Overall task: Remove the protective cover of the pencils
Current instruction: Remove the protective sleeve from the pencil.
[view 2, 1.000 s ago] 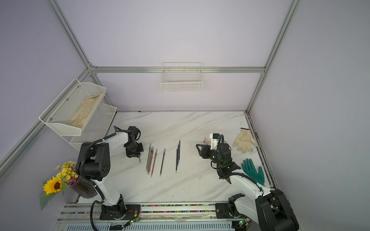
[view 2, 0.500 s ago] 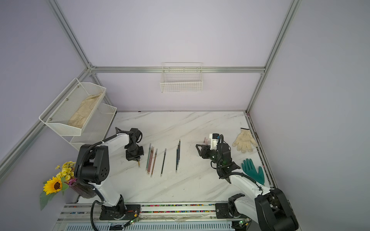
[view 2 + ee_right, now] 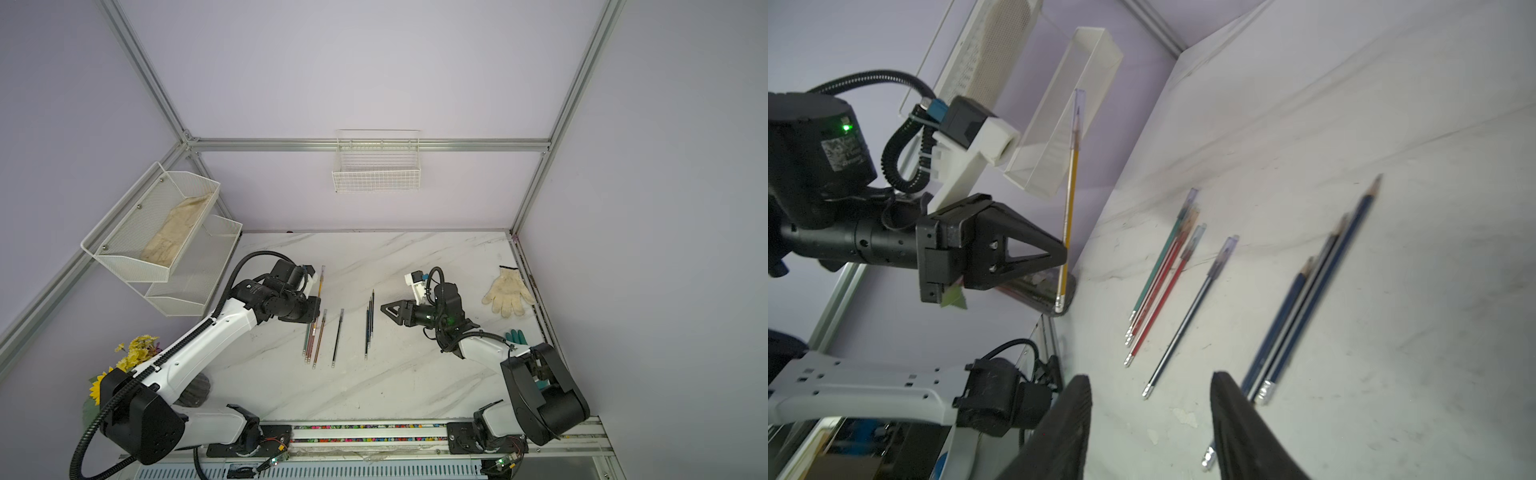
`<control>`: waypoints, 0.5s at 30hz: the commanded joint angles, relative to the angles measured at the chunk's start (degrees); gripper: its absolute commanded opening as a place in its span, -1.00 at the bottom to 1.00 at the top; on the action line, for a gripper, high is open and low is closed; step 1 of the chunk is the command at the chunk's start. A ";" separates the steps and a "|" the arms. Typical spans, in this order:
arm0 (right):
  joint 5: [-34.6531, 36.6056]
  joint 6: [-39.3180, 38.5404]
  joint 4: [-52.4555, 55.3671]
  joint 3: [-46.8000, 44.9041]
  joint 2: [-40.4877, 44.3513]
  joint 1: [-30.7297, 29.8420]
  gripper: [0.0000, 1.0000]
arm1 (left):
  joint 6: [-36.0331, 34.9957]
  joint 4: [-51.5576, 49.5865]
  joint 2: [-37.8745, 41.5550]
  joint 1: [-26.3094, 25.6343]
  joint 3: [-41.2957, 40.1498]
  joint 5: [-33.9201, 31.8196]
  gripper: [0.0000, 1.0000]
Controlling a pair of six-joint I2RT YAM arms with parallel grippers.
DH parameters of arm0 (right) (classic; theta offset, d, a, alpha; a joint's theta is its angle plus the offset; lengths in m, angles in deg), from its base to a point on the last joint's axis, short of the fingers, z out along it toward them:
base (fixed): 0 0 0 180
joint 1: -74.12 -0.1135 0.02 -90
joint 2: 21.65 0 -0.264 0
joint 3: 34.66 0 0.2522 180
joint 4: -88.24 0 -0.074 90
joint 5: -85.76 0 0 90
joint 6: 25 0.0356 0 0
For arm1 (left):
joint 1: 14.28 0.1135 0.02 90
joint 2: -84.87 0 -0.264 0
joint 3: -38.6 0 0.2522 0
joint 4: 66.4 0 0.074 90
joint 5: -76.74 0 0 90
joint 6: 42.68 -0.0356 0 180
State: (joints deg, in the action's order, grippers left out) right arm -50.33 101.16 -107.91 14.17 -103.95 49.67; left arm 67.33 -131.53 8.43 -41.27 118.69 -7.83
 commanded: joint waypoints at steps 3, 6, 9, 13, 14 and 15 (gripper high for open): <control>-2.58 1.43 0.86 6.84 -3.11 -8.00 -0.01 | -4.17 4.95 2.67 -6.97 -1.36 6.46 -0.91; -1.25 4.63 -2.06 8.79 -5.89 -9.66 -0.01 | -3.78 6.13 4.18 -9.85 -1.41 7.22 -0.90; 0.61 5.91 -3.25 10.70 -7.12 -11.15 -0.01 | -3.30 6.62 5.50 -10.78 -1.64 7.80 -0.89; 3.40 6.47 -2.98 12.20 -7.72 -12.38 -0.01 | -3.31 6.59 6.31 -11.06 -2.13 8.57 -0.89; 3.81 6.80 -3.22 12.34 -7.74 -12.47 -0.02 | -3.44 6.57 6.46 -11.07 -2.32 8.70 -0.88; 4.29 6.96 -3.30 12.44 -7.46 -12.47 -0.02 | -3.42 6.64 6.51 -11.12 -2.56 8.71 -0.88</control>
State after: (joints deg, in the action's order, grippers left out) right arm -48.66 106.54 -108.83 25.36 -111.54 37.67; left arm 65.08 -126.92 13.67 -51.93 118.28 -1.34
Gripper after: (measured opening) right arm 0.491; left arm 0.063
